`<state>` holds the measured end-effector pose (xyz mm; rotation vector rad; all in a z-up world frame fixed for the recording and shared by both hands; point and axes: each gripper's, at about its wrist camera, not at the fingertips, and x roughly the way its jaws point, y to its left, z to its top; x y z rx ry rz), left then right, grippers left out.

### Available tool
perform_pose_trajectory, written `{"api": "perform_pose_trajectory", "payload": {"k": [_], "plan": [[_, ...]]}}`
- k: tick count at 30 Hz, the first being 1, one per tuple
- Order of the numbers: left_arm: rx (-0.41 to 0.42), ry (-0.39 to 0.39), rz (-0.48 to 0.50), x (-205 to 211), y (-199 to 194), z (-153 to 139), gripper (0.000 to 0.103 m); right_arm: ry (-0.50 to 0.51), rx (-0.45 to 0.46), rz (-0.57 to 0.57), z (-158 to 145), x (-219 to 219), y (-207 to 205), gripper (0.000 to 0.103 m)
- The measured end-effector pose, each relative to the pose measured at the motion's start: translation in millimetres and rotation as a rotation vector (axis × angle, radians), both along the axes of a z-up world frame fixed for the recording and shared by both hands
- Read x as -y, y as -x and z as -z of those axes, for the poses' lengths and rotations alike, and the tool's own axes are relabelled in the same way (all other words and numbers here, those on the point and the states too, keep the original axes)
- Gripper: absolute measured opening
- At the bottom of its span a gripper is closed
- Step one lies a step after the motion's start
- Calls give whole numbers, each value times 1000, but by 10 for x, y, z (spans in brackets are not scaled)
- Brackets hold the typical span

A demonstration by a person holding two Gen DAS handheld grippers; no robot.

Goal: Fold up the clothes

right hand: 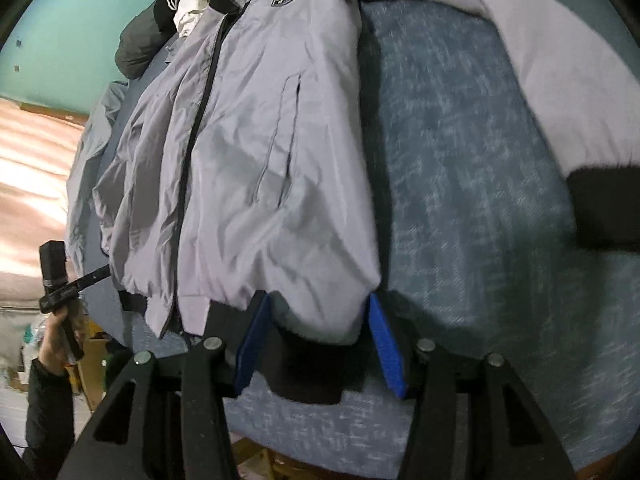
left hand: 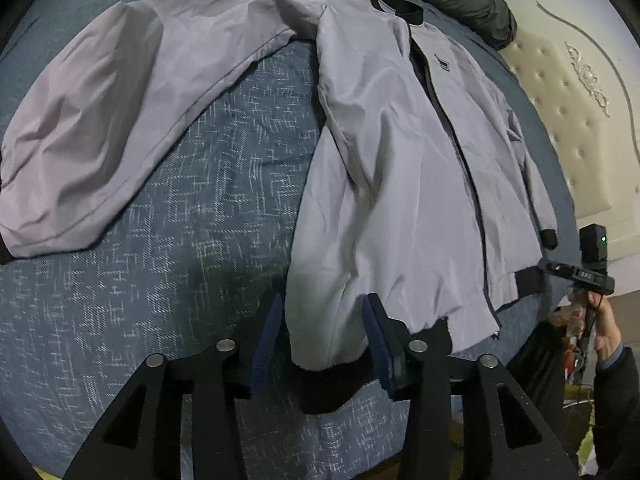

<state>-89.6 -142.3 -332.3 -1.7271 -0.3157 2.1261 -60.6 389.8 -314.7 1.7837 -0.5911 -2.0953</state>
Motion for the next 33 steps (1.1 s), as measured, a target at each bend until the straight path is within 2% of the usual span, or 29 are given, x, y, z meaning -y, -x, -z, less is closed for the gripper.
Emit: {"api": "perform_pose_trajectory", "payload": {"k": [7,8,10,12,13,14,15,16,17,18,24,27,31,33], "plan": [[18,-31,19,9,-113,77,51,-35,-4,-36,37,125,-79,50],[21,-30,24,2,-125,100,51,-35,-9,-36,32,129,-81,47],[31,-27,24,-9,-136,155,51,-34,-19,-35,23,138,-87,29],[42,-24,25,-23,-148,207,51,-26,-28,-34,-6,138,-90,17],[46,-23,25,-34,-156,227,51,-19,-33,-34,-27,138,-95,13],[50,-24,28,-48,-165,243,46,-12,-39,-34,-48,137,-101,12],[50,-25,37,-71,-177,245,36,-9,-43,-36,-78,136,-104,11],[48,-21,46,-96,-190,234,33,-10,-47,-35,-112,126,-111,10],[45,-18,55,-120,-205,210,22,-11,-51,-32,-146,113,-119,10],[42,-20,63,-143,-224,158,18,-15,-55,-28,-194,86,-126,10],[-1,-32,129,-304,-426,-325,14,-29,-73,-34,-526,-115,-150,9],[-16,-41,149,-371,-558,-527,14,-29,-72,-28,-554,-116,-103,9],[68,-63,120,-377,-594,-315,14,-98,-9,-35,-263,-79,-88,9],[104,-35,98,-400,-541,-157,15,-130,20,-28,-133,-33,-81,13]]}}
